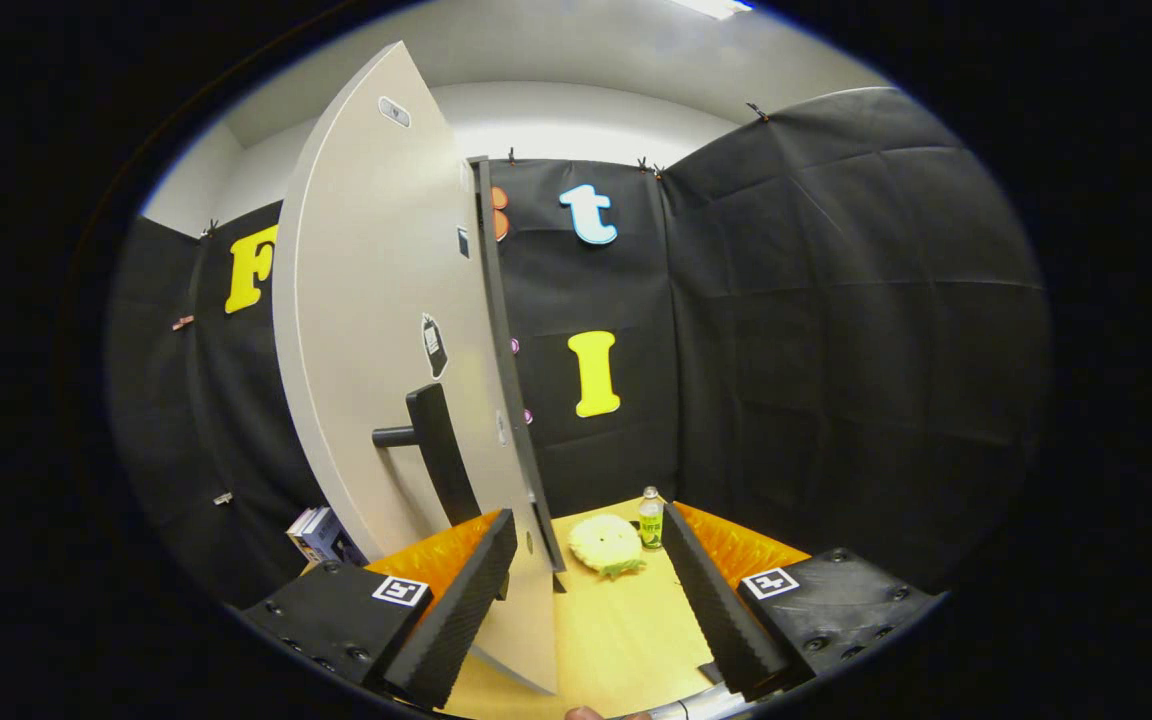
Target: Open the shoe cabinet door, grab the shoes and put them into the shoe cabinet, then close the shoe cabinet door.
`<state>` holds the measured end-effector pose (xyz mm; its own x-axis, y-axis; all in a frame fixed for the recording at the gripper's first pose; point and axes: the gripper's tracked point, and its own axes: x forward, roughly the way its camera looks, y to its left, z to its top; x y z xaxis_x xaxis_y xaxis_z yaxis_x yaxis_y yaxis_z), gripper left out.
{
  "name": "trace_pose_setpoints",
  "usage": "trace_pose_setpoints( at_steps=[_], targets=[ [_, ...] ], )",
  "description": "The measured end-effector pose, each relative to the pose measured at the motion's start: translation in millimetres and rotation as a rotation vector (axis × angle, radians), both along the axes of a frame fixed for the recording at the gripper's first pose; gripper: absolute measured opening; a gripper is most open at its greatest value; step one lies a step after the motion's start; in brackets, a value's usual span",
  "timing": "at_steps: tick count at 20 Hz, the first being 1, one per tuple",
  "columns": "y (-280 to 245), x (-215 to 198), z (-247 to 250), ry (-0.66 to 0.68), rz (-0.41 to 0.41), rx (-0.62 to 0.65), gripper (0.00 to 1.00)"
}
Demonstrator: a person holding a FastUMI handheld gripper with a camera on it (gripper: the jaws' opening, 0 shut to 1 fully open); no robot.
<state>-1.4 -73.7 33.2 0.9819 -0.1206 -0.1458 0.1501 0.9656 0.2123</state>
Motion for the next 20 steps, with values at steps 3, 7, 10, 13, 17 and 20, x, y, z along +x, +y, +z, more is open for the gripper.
trace_pose_setpoints(
  at_steps=[3, 7, 10, 13, 17, 20],
  targets=[
    [38.6, 0.1, 0.5, -0.014, 0.023, 0.022, 0.98],
    [83.4, 8.4, -1.5, -0.020, 0.047, 0.073, 0.98],
    [114.6, 21.1, -4.7, -0.025, 0.070, 0.114, 0.98],
    [155.9, 32.1, -2.7, -0.024, 0.158, 0.058, 0.98],
    [185.7, 36.9, 9.1, -0.054, 0.245, -0.016, 0.98],
    [190.8, 40.2, 8.8, -0.058, 0.264, -0.074, 0.98]
  ],
)
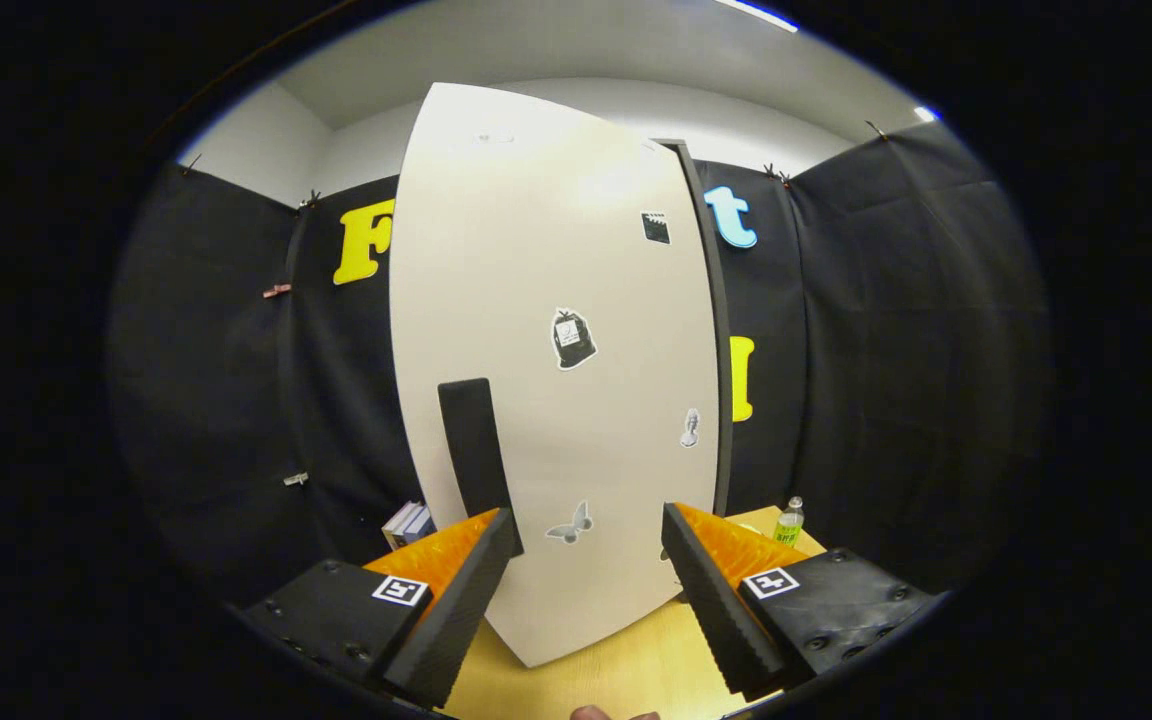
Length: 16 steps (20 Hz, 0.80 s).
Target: Open the shoe cabinet door, grab the shoes and put them into the shoe cabinet, then close the shoe cabinet door.
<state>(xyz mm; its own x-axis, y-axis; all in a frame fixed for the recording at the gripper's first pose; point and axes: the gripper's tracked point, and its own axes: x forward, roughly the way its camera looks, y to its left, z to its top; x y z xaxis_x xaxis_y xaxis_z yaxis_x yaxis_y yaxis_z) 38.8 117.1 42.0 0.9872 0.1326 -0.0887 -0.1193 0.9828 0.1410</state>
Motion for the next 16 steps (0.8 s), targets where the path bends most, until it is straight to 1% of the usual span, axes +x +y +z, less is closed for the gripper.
trace_pose_setpoints(
  at_steps=[4, 9, 16],
  targets=[
    [-6.6, -4.2, -4.4, 0.013, 0.015, -0.022, 0.98],
    [-21.6, -19.5, 1.0, -0.010, 0.012, -0.007, 0.98],
    [-29.3, -22.1, -6.1, -0.025, 0.018, -0.004, 0.98]
  ],
)
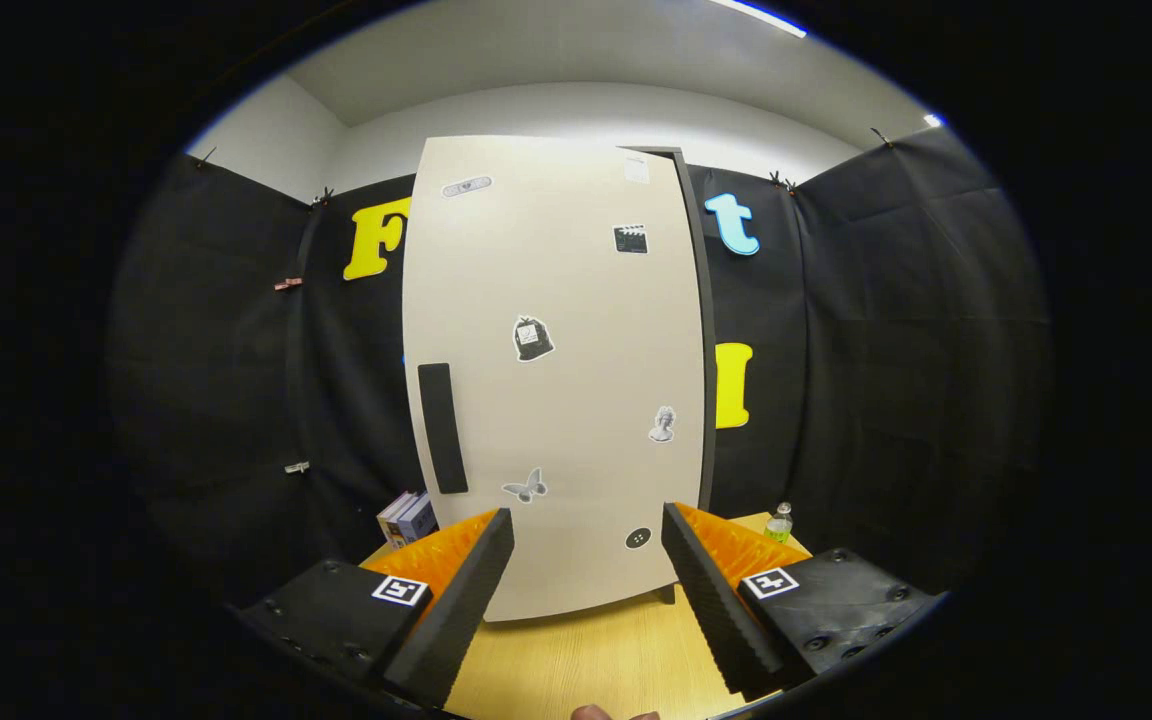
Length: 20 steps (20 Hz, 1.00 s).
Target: Open the shoe cabinet door, grab the shoes and put them into the shoe cabinet, then close the shoe cabinet door.
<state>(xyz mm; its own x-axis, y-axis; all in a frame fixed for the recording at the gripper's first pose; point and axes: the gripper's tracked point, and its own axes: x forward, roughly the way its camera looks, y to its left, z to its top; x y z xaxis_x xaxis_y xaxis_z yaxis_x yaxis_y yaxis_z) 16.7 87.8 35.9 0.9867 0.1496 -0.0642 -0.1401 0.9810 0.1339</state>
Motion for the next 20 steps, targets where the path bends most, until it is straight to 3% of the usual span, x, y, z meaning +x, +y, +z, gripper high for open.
trace_pose_setpoints(
  at_steps=[6, 20],
  targets=[
    [-22.0, -9.9, 12.5, -0.060, -0.026, 0.004, 0.98],
    [-33.6, -0.2, -6.8, -0.041, -0.017, -0.005, 0.98]
  ],
)
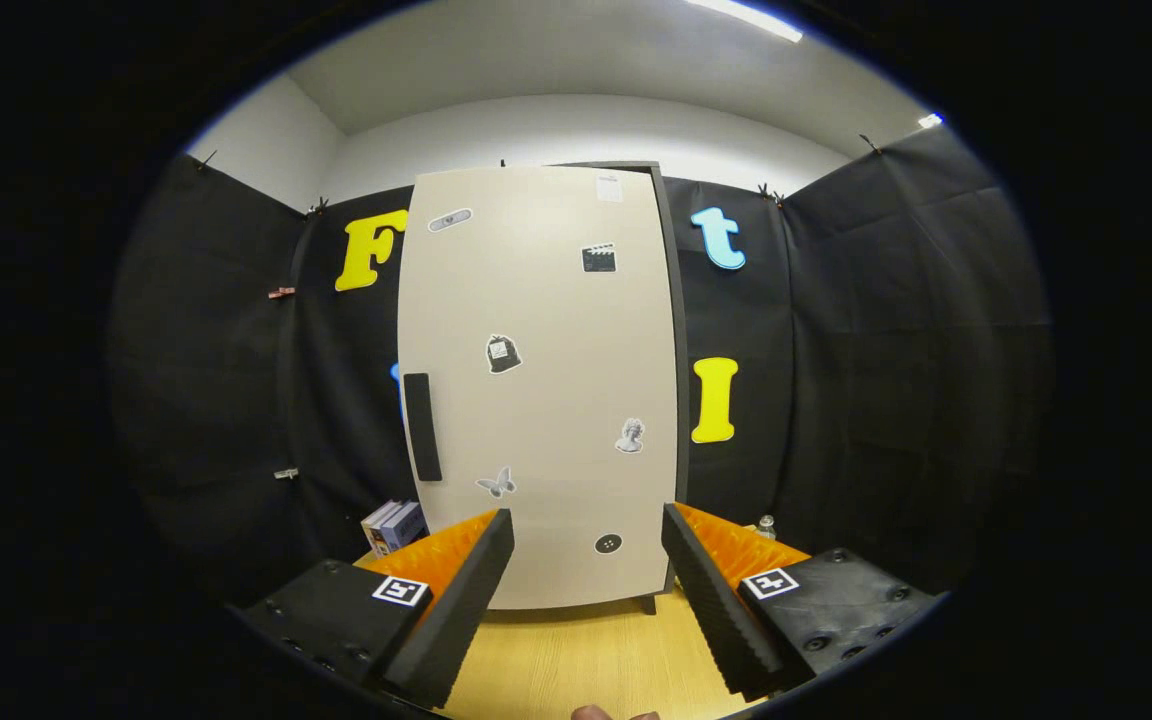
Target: Open the shoe cabinet door, grab the shoes and put them into the shoe cabinet, then close the shoe cabinet door.
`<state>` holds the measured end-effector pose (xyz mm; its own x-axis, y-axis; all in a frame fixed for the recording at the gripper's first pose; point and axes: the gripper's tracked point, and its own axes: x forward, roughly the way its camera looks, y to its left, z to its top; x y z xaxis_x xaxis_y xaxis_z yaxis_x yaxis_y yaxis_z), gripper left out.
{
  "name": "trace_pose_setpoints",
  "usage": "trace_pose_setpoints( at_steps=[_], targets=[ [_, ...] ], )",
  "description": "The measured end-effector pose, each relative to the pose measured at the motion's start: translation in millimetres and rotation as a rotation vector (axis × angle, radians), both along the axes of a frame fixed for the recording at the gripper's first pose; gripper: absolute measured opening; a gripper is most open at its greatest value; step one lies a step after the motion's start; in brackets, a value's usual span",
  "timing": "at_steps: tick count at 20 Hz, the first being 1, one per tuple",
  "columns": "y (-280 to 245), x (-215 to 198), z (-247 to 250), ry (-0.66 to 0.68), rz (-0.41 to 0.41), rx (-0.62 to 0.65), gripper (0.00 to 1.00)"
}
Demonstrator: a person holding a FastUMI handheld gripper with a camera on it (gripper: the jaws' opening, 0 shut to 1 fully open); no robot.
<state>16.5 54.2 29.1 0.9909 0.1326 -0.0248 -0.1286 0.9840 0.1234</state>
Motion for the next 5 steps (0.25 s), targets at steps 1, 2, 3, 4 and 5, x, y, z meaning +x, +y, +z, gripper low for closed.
trace_pose_setpoints(
  at_steps=[1, 2, 3, 4, 5],
  targets=[
    [-2.8, -0.8, -0.3, -0.002, -0.009, -0.001, 0.98],
    [-4.9, -1.8, -1.0, -0.001, -0.012, 0.002, 0.98],
    [-6.2, -2.2, 0.1, -0.003, -0.020, 0.005, 0.98],
    [-7.3, -1.2, 2.2, -0.007, -0.025, 0.002, 0.98],
    [-8.1, 1.4, 3.5, -0.006, -0.031, -0.006, 0.98]
  ],
)
